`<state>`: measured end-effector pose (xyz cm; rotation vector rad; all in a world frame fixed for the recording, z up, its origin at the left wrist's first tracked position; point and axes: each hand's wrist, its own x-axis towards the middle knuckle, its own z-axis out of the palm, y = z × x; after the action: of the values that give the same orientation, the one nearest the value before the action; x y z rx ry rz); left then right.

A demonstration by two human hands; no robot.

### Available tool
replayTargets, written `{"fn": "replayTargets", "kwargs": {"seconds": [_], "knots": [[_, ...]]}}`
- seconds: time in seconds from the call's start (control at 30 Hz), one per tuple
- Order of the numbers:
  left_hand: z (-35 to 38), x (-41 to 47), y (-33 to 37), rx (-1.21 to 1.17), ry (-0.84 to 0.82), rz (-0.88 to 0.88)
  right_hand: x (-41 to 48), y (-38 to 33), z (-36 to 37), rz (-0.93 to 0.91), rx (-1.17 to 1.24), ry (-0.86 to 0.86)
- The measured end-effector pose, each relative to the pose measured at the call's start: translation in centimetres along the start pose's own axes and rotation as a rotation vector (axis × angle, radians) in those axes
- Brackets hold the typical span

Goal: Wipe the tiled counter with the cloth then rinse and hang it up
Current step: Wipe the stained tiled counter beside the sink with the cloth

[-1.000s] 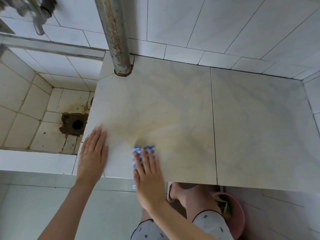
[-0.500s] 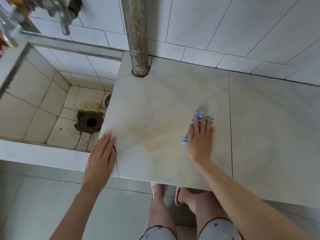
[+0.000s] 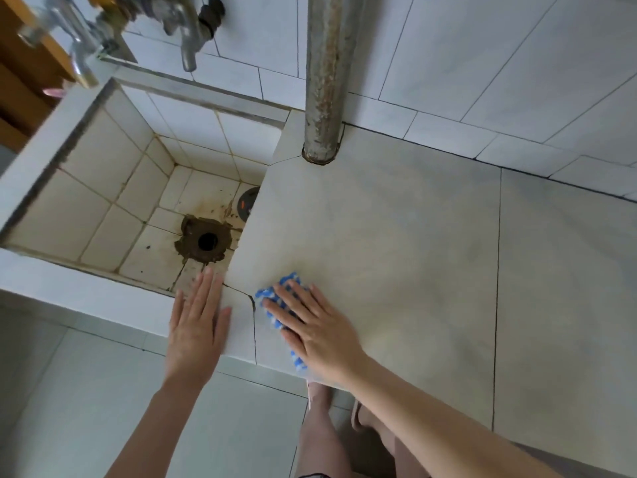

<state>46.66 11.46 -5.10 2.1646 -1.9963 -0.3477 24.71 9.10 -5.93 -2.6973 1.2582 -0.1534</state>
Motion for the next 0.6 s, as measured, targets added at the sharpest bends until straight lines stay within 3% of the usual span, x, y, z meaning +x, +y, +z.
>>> {"fn": "replayTargets", "kwargs": {"seconds": [0.13,0.23,0.3,0.4,0.5,0.6], "knots": [[0.2,-0.1,0.0,0.047,-0.008,-0.001,5.0,7.1,-0.8,0.190,-0.082,0.069],[0.3,-0.1,-0.2,0.059,-0.017,0.002,9.1,11.9,-1.7,0.329,-0.125,0.011],[0.2,0.0,-0.1,0.063,-0.017,0.000,10.9,13.0,-1.9,0.370,-0.143,-0.050],[0.1,0.0,0.1,0.063,-0.007,-0.009,12.3,11.3,-1.2,0.393,-0.172,0.004],[0.0,0.0,0.1,0.056,0.005,-0.018,11.5,6.4,0.0,0.184,-0.092,0.103],[0.0,0.0,0.0,0.037,0.021,-0.009,9.0,2.7,0.1,-0.149,-0.073,0.023]]}}
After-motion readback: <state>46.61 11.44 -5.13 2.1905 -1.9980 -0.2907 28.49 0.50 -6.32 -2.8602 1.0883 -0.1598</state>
